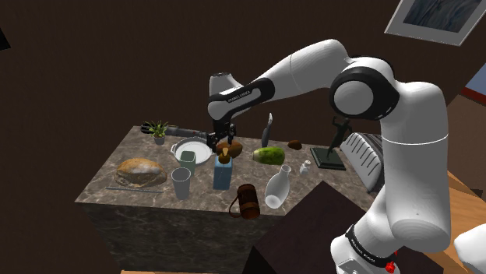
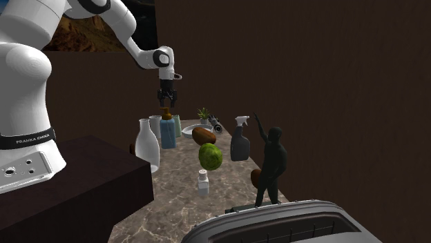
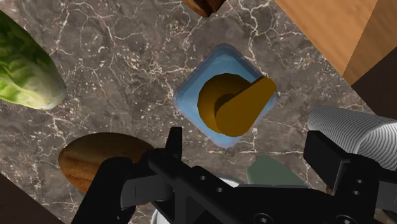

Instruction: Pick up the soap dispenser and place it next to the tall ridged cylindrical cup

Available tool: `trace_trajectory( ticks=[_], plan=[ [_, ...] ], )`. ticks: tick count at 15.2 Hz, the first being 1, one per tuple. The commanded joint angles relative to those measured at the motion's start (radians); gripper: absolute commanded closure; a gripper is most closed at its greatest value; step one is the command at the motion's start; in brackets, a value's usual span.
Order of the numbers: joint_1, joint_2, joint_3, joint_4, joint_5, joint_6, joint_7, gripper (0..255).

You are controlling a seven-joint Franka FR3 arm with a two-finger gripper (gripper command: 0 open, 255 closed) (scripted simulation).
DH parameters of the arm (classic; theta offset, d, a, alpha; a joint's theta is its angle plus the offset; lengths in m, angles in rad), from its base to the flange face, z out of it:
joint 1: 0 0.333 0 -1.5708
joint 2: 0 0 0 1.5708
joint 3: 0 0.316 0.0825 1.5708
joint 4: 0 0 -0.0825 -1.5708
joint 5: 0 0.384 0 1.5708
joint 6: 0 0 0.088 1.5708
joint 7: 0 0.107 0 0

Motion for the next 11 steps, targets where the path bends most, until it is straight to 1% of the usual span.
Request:
trace_trajectory(
  ticks=[1,3,11],
  plan=[
    [0.001,-0.024,-0.001,0.017,-0.002,-0.042,0.001,0],
    [0.002,-0.048,-0.002,0.044,-0.004,-0.092,0.002,0],
    [0.002,-0.048,-0.002,0.044,-0.004,-0.092,0.002,0]
  ],
)
